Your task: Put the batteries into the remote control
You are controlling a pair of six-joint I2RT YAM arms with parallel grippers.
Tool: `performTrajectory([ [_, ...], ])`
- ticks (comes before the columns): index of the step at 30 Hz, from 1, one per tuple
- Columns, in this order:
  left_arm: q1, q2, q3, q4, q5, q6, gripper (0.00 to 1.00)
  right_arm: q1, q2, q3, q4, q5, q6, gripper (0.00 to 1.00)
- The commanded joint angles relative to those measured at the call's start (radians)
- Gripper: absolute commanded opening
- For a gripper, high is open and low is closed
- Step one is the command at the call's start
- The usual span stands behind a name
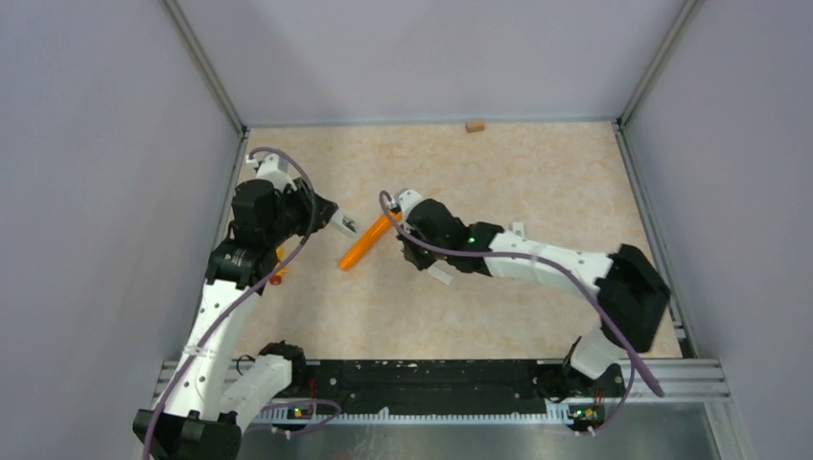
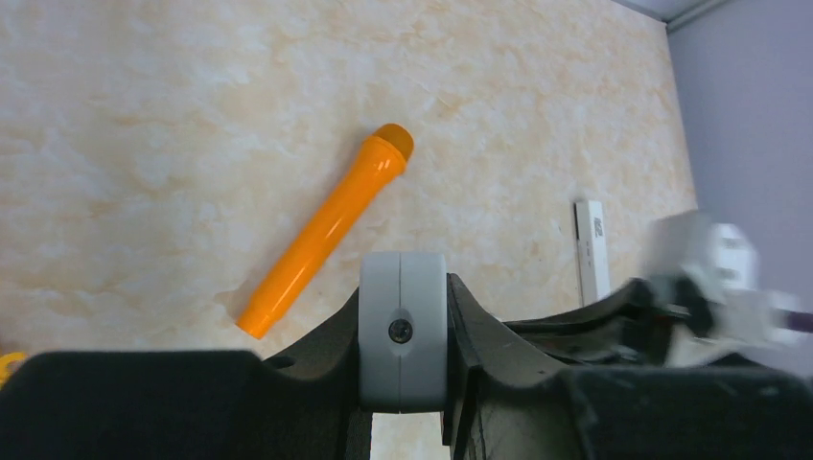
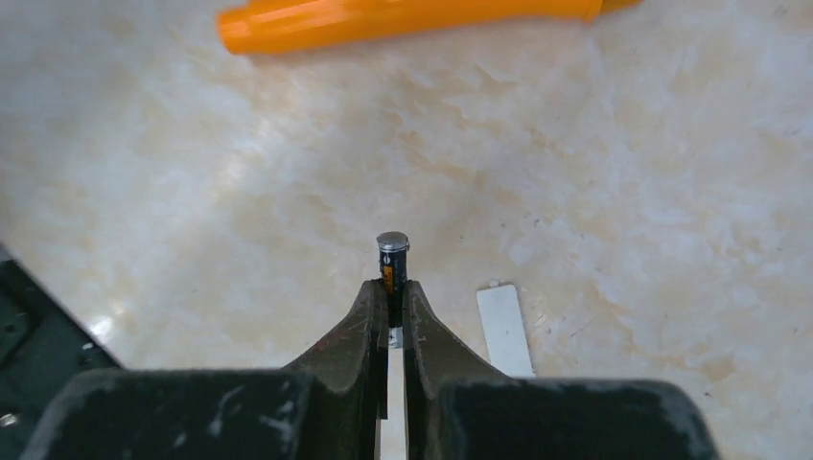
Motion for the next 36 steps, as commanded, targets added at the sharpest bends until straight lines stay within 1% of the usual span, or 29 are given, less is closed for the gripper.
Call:
performTrajectory([
  [1, 0.006, 0.022, -0.032, 0.100, 0.161, -0.034, 0.00, 0.008, -0.268, -0.148, 0.352, -0.085, -0.099, 0.00],
  [5, 0.007, 0.053, -0.045, 0.133, 0.263, -0.039, 0.00, 0.010, -0.373, -0.236, 0.494, -0.171, -0.185, 0.00],
  [8, 0.006, 0.082, -0.049, 0.162, 0.386, -0.046, 0.00, 0.011, -0.423, -0.281, 0.584, -0.248, -0.256, 0.00],
  [14, 0.006, 0.109, -0.085, 0.261, 0.584, -0.070, 0.00, 0.011, -0.469, -0.305, 0.631, -0.331, -0.349, 0.00],
  [17, 0.006, 0.113, -0.123, 0.351, 0.663, -0.126, 0.00, 0.011, -0.491, -0.307, 0.614, -0.340, -0.353, 0.00],
  [20, 0.006, 0.108, -0.167, 0.461, 0.721, -0.212, 0.00, 0.011, -0.506, -0.284, 0.544, -0.332, -0.337, 0.00],
  [22, 0.006, 0.104, -0.196, 0.528, 0.742, -0.261, 0.00, 0.012, -0.526, -0.290, 0.527, -0.331, -0.331, 0.00],
  [25, 0.006, 0.089, -0.224, 0.577, 0.744, -0.327, 0.00, 0.012, -0.555, -0.303, 0.512, -0.315, -0.313, 0.00],
  [28, 0.006, 0.074, -0.238, 0.581, 0.720, -0.390, 0.00, 0.011, -0.537, -0.230, 0.386, -0.294, -0.297, 0.00],
  [31, 0.005, 0.063, -0.283, 0.613, 0.696, -0.482, 0.00, 0.011, -0.501, -0.110, 0.179, -0.271, -0.260, 0.00],
  [33, 0.006, 0.060, -0.323, 0.661, 0.688, -0.576, 0.00, 0.011, -0.471, -0.029, 0.058, -0.279, -0.237, 0.00],
  [35, 0.006, 0.056, -0.366, 0.739, 0.693, -0.648, 0.00, 0.011, -0.455, 0.019, -0.014, -0.296, -0.226, 0.00],
  [36, 0.006, 0.054, -0.382, 0.771, 0.689, -0.668, 0.00, 0.012, -0.450, 0.038, -0.040, -0.309, -0.195, 0.01],
])
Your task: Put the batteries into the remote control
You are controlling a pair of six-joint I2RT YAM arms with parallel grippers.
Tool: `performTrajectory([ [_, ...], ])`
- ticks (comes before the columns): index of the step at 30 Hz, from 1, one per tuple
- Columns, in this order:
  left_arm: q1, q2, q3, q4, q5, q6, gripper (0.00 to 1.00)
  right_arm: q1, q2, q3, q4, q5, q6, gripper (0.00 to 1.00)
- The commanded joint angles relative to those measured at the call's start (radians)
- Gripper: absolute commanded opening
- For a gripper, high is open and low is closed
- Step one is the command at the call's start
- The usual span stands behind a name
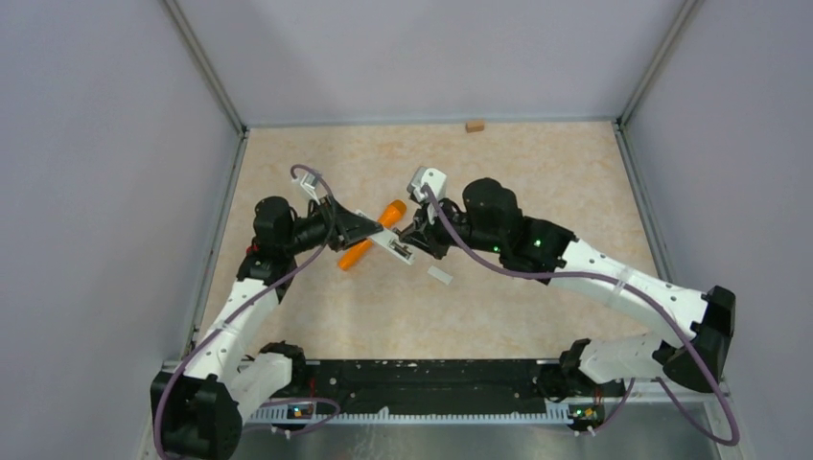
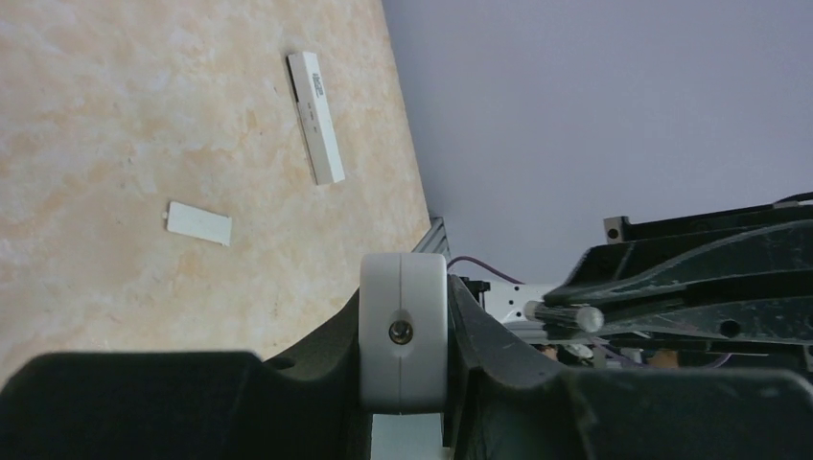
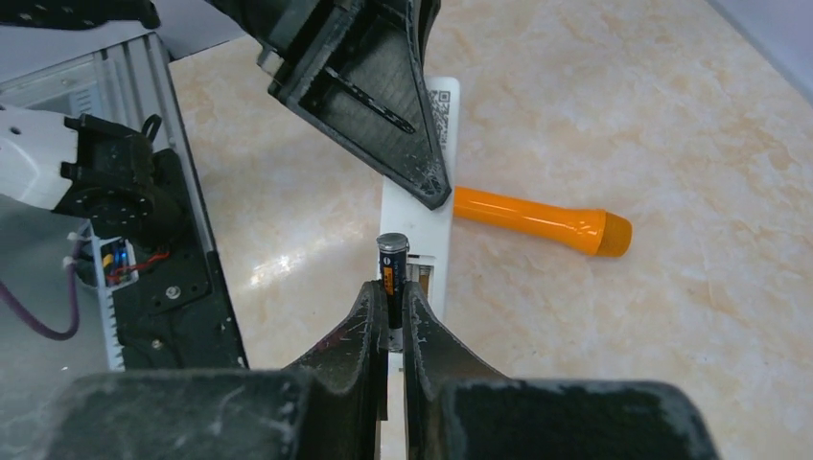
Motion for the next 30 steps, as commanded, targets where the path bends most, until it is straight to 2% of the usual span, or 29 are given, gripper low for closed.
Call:
performTrajectory([
  [1, 0.005, -0.021, -0.066, 0.188, 0.000, -0.176, 0.00, 0.009, 0.020, 0.132, -0.210, -0.032, 0.077, 0.01],
  [10, 0.005, -0.036, -0.053, 0.143, 0.008, -0.142, 0.00, -0.008, 0.097, 0.225, -0.326, -0.242, 0.135, 0.03],
  [13, 0.005, -0.041, -0.050, 0.120, 0.018, -0.117, 0.00, -0.030, 0.119, 0.227, -0.331, -0.242, 0.157, 0.03],
  [19, 0.005, -0.035, -0.046, 0.096, 0.046, -0.071, 0.00, -0.030, 0.161, 0.285, -0.406, -0.115, 0.155, 0.03],
  [24, 0.005, -0.029, -0.044, 0.113, 0.059, -0.077, 0.00, 0.040, 0.240, 0.401, -0.552, 0.091, 0.116, 0.02],
  [30, 0.005, -0.032, -0.041, 0.116, 0.041, -0.097, 0.00, 0.082, 0.313, 0.511, -0.644, 0.277, 0.118, 0.02],
])
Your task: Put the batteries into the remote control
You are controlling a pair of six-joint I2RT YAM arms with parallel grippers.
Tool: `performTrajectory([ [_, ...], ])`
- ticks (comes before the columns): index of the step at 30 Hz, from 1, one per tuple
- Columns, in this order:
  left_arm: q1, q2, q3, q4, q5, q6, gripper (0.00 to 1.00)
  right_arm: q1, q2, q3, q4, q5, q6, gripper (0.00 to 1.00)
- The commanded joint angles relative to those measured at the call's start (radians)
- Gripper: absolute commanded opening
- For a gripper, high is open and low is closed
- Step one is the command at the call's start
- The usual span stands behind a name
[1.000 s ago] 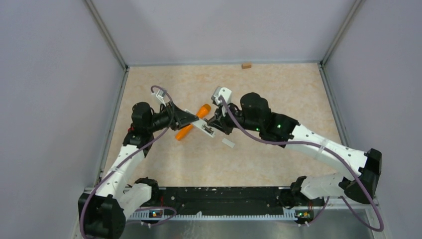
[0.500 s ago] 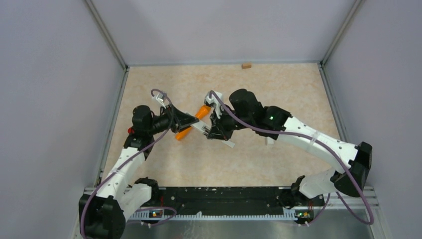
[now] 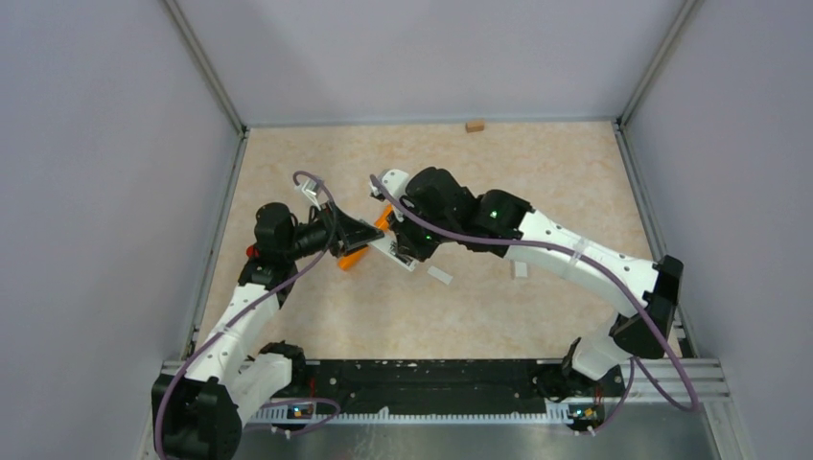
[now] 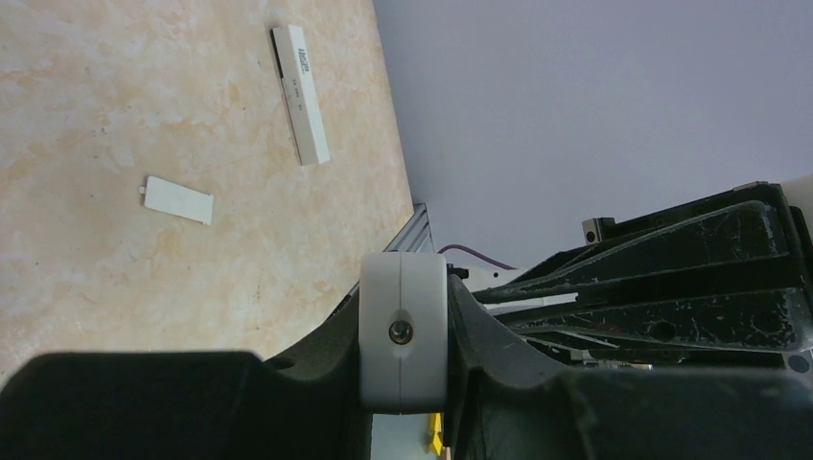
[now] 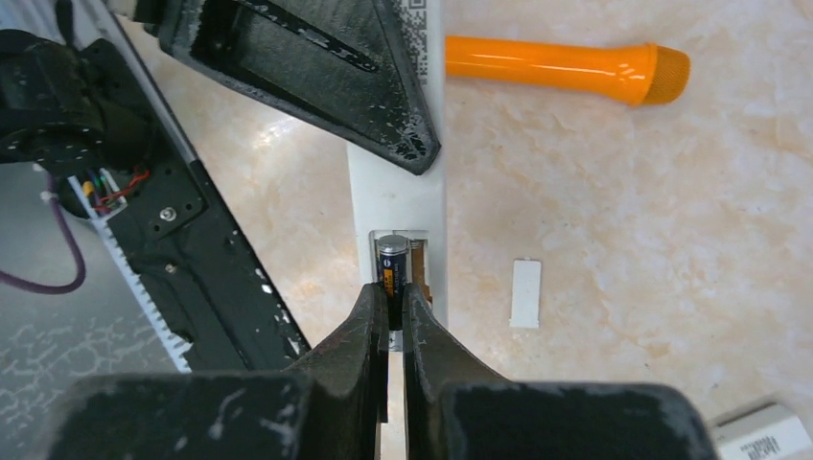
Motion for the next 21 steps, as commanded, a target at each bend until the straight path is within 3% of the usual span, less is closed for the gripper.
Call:
performTrajectory([
  [1, 0.005, -0.014, 0.036, 0.046, 0.003, -0.009, 0.00, 0.031, 0.039, 0.103, -0.106, 0.194, -0.010, 0.02],
  [21, 0.007, -0.021, 0.018, 0.028, -0.028, -0.046, 0.00, 0.065, 0.058, 0.094, -0.122, 0.166, -0.055, 0.07],
])
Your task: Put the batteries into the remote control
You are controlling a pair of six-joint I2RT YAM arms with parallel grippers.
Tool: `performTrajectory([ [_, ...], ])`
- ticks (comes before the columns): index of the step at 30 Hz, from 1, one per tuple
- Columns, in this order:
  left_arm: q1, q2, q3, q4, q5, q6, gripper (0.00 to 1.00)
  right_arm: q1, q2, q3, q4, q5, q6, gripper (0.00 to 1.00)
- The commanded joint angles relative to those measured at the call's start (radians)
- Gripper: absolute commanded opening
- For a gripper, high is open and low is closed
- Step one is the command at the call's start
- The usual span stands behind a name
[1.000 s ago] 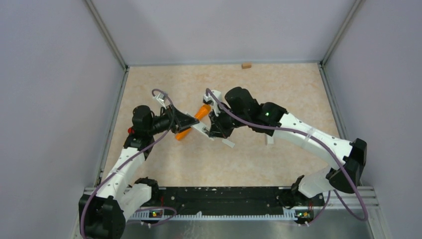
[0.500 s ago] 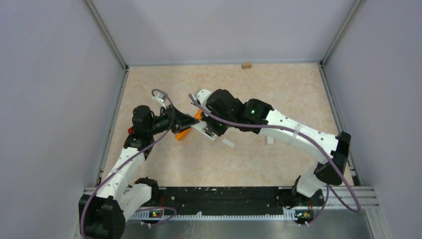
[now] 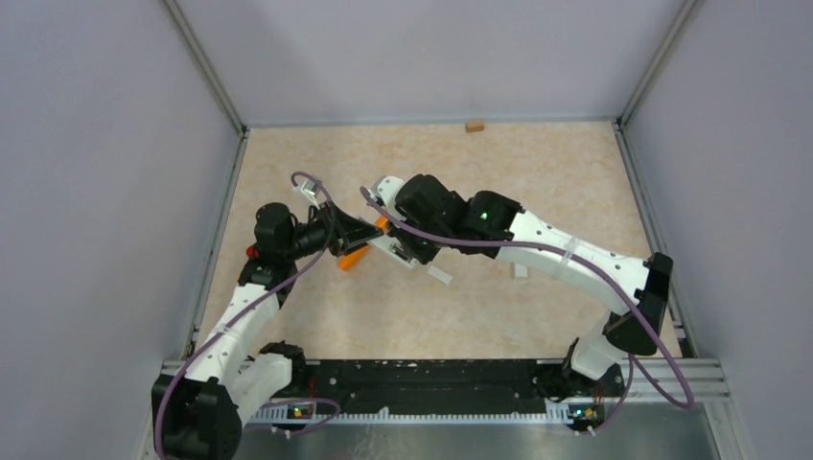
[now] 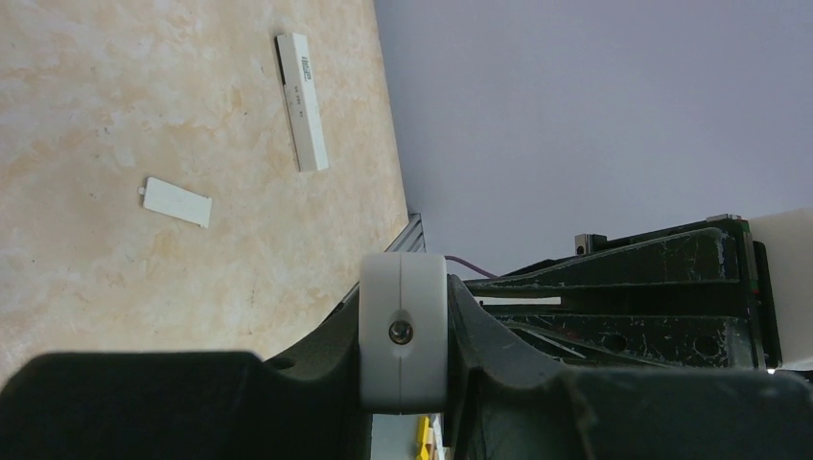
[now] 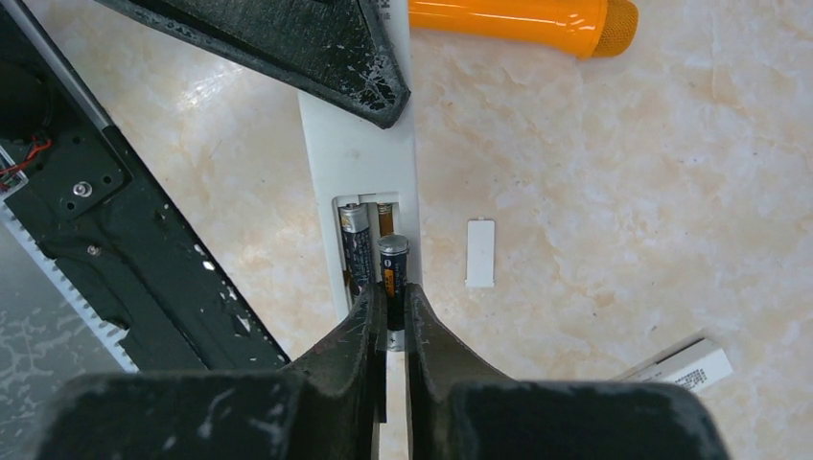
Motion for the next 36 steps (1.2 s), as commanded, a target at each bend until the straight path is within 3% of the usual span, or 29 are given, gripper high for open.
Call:
performTrajectory([
  [1, 0.008, -0.018, 0.017, 0.028, 0.004, -0.014, 0.00, 0.014, -0.003, 0.012, 0.021, -0.027, -0.024, 0.07],
  [10, 0.009, -0.012, 0.017, 0.039, 0.014, -0.034, 0.00, 0.014, 0.003, -0.004, 0.026, -0.045, -0.028, 0.13],
  [27, 0.020, -0.023, 0.009, 0.043, 0.020, -0.054, 0.00, 0.006, -0.067, -0.039, 0.137, 0.014, 0.062, 0.46],
  [32, 0.022, -0.018, 0.015, 0.064, 0.043, -0.082, 0.00, -0.019, -0.135, -0.079, 0.254, 0.006, 0.147, 0.55],
  [36, 0.022, -0.013, 0.029, 0.093, 0.069, -0.139, 0.00, -0.037, -0.232, -0.204, 0.456, 0.014, 0.320, 0.67],
])
